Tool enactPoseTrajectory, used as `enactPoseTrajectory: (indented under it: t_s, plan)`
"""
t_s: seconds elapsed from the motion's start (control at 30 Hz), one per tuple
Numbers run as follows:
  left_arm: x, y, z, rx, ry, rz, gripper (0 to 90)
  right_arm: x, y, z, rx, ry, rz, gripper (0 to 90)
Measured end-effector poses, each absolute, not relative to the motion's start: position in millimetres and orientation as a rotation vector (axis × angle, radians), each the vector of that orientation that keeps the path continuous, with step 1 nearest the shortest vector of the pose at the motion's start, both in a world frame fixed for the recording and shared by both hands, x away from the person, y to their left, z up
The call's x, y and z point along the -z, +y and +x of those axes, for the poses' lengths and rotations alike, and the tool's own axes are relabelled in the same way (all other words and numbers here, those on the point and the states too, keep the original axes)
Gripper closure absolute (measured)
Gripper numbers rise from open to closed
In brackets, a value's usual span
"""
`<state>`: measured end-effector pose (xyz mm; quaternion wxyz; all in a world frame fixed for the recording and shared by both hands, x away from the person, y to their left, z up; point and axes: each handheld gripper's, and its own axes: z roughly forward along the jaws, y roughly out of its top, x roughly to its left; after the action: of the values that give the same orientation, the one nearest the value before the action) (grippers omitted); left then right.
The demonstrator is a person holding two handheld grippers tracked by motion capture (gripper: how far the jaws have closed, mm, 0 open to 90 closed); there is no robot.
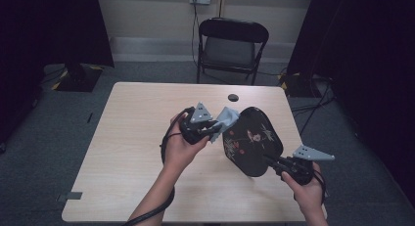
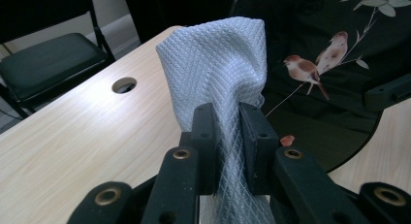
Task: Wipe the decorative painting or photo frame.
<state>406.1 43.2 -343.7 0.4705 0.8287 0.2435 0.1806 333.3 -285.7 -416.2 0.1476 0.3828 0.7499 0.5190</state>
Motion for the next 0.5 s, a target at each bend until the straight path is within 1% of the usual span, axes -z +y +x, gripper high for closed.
enactPoseTrajectory:
  t_s: [0.17,0.5]
  plan:
    - [354.3,30.0,410.5,-0.401,0.599,2.043,78.1,416.6,-286.3,333.3,-1.494,2.16,1.101,78.9]
    - [370.8,27.8,415.2,-0.374,0.627,2.075,78.1,416.1,-285.3,333.3,-1.493,2.162,1.092,78.9]
